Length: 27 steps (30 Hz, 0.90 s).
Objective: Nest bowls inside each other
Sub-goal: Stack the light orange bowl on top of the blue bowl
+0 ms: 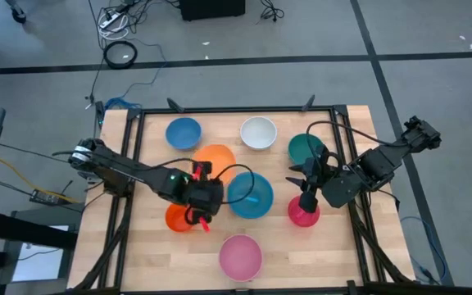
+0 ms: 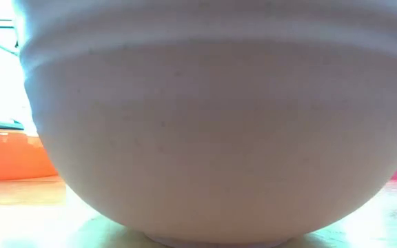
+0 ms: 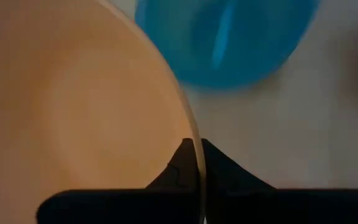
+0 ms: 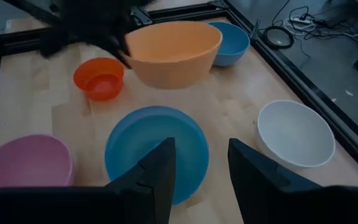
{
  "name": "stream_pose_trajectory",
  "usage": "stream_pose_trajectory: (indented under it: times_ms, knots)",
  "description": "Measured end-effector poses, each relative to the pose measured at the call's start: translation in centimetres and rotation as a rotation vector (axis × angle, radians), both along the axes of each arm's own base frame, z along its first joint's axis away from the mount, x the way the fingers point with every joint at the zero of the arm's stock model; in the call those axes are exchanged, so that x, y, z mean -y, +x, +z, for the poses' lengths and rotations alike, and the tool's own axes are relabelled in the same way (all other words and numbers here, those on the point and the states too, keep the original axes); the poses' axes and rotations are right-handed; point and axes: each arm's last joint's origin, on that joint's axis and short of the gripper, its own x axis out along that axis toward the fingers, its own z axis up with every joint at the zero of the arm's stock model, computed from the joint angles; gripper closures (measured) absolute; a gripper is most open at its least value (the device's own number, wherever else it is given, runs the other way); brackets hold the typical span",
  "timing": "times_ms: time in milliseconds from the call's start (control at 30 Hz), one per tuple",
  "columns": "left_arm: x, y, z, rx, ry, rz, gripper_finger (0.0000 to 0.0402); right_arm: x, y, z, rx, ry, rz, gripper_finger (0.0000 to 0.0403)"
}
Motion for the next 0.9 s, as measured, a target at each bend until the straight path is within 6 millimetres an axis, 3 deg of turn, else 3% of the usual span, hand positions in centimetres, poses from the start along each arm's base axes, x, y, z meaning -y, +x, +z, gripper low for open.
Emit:
stream_pose_trajectory:
  times_ms: [100, 200, 333, 600, 900]
  knots:
    - [1.1, 1.2, 2.2, 0.128, -0.051, -0.138, 0.0396, 0.0, 0.0, 0.0, 0.0, -0.001, -0.001, 0.0268]
    - [1.8, 2.0, 2.8, 0.21, -0.098, -0.245, 0.0396, 0.0, 0.0, 0.0, 0.001, 0.0, -0.001, 0.0268]
    - [1.5, 2.5, 1.6, 0.164, -0.093, -0.235, 0.0396, 0.0, 0.0, 0.0, 0.003, 0.009, -0.007, 0.0268]
    - [1.9, 5.5, -3.2, 0.05, -0.136, -0.271, 0.0396, -0.1, -0.1, -0.1, -0.002, 0.006, -0.005, 0.0268]
    - [0.8, 6.5, -3.3, 0.092, -0.175, -0.255, 0.0379, -0.1, -0.1, -0.1, -0.007, 0.016, 0.003, 0.0268]
